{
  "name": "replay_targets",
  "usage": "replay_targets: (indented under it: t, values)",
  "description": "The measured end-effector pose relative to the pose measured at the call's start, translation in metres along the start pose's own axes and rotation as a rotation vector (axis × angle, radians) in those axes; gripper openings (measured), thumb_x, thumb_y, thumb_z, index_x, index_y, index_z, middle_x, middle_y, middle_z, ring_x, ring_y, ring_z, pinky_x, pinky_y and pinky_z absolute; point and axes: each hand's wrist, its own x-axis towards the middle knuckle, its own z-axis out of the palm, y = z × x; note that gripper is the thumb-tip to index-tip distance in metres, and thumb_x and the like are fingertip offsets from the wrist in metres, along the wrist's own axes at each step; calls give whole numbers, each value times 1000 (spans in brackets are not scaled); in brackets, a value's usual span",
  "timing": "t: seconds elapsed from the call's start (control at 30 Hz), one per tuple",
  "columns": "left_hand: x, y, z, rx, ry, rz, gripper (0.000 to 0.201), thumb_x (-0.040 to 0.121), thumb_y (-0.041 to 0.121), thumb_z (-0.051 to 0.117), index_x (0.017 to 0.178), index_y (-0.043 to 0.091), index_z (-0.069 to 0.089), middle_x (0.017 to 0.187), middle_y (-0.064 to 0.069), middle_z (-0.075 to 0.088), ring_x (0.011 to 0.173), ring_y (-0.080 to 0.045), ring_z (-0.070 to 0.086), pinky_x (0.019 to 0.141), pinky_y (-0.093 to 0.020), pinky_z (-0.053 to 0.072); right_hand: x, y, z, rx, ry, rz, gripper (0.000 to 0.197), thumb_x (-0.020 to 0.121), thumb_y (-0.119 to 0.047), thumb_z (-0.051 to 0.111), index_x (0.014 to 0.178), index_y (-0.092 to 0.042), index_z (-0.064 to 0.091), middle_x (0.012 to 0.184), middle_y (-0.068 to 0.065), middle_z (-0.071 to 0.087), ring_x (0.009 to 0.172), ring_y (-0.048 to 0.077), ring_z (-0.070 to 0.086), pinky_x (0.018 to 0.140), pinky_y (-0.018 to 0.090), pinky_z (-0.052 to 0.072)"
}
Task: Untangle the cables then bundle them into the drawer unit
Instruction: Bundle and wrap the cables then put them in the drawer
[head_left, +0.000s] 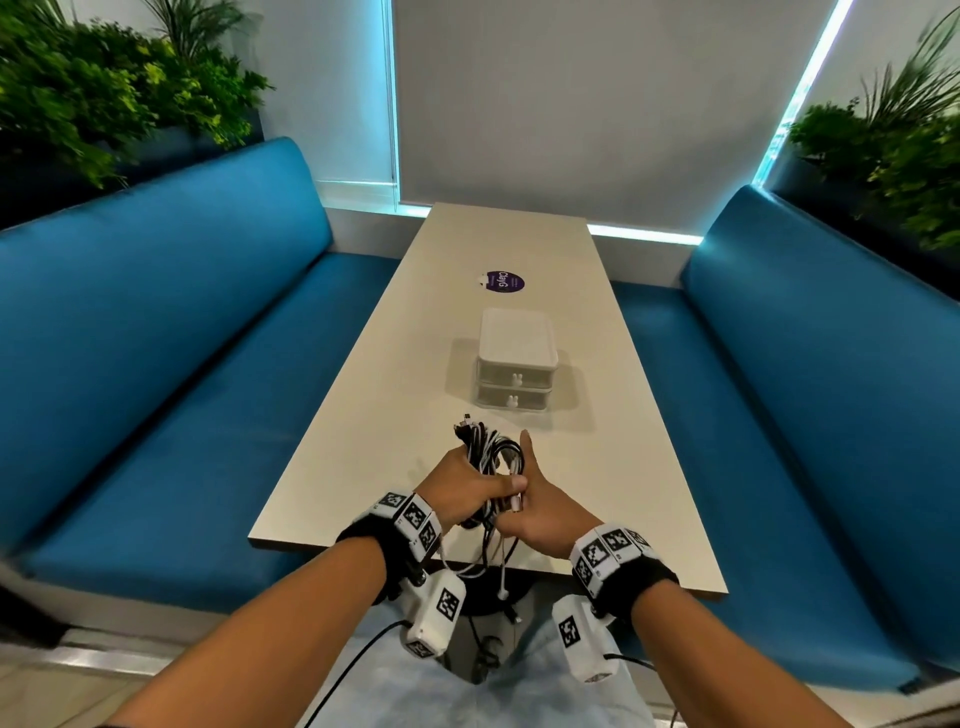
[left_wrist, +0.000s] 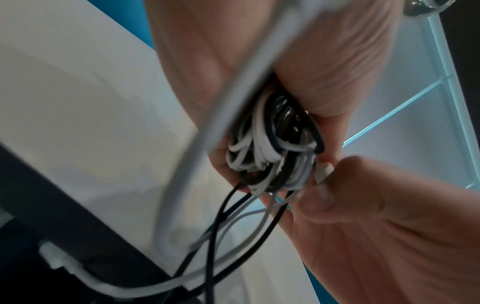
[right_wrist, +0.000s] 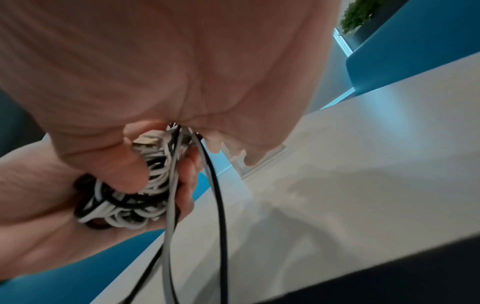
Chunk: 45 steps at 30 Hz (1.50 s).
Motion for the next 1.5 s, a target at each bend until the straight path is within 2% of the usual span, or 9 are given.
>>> replay_targets:
  t: [0.23, 0.47, 0.57, 0.67, 0.83, 1.0, 1.13, 1.37, 1.5]
  values:
    - [-3, -2, -13, 310, -40, -34, 17, 68, 19, 80, 81, 22, 68, 72, 8, 70, 70, -6, 66, 66, -23, 52, 2, -4, 0, 49, -167, -48, 138, 58, -67, 83, 155, -32, -9, 155, -13, 33, 139, 2, 34, 118, 36, 29]
    - [11, -21, -13, 535, -40, -109, 31, 63, 36, 64, 74, 8, 57, 69, -5, 63, 65, -23, 62, 62, -36, 56, -3, -12, 12, -31, -140, 110, 136, 55, -100, 39, 150, -29, -26, 161, 2, 23, 145, 19, 30, 118, 37, 23]
    - [-1, -18, -12, 563, -115, -87, 43, 55, 49, 63, 94, 34, 53, 87, 14, 58, 76, 3, 60, 72, -17, 53, -2, -11, 13, -35, -110, 132, 123, 65, -95, 30, 152, -26, -23, 160, 4, 26, 143, 21, 34, 114, 31, 24]
    - [-1, -22, -8, 491, -62, -65, 70, 50, 52, 69, 114, 28, 54, 104, 12, 59, 87, 5, 57, 80, -16, 49, 3, -10, 15, 38, -65, 156, 119, 64, -98, 22, 152, -30, -21, 159, 1, 27, 143, 20, 35, 117, 33, 22]
    - [-1, -20, -2, 463, 123, -19, 31, 58, 41, 74, 82, 25, 63, 73, 10, 67, 67, -2, 62, 53, -11, 42, 7, -19, 15, 180, -98, 149, 124, 61, -100, 28, 157, -28, -2, 159, -11, 21, 145, 8, 25, 120, 32, 16]
    - [-3, -8, 5, 328, 295, -34, 13, 78, 25, 71, 75, 26, 59, 70, 4, 67, 62, -12, 65, 54, -26, 52, -6, -32, 2, 224, -84, 61, 62, 98, -61, 20, 150, -28, 31, 135, -16, 39, 125, -1, 34, 103, 20, 19]
    - [-2, -3, 3, 272, 273, -30, 5, 74, 18, 62, 73, 15, 59, 64, -6, 63, 56, -23, 62, 44, -33, 51, -1, -30, 4, 151, -114, -26, 74, 89, -73, 39, 153, -41, 18, 154, -19, 31, 139, 1, 29, 117, 30, 18]
    - [-2, 0, -2, 178, 271, 21, 9, 80, 18, 70, 82, 11, 65, 67, -3, 67, 59, -20, 64, 57, -33, 51, 7, -9, 2, -78, -55, -65, 99, 66, -42, 62, 152, -42, 12, 156, -9, 29, 139, 13, 36, 111, 39, 37]
    - [-1, 13, 2, 141, 289, 17, 9, 83, 16, 70, 81, 11, 63, 66, -10, 67, 56, -21, 65, 57, -30, 53, 12, 7, 15, 97, 21, -84, 109, 66, -41, 81, 150, -41, 10, 135, -5, 56, 123, 10, 56, 107, 41, 45]
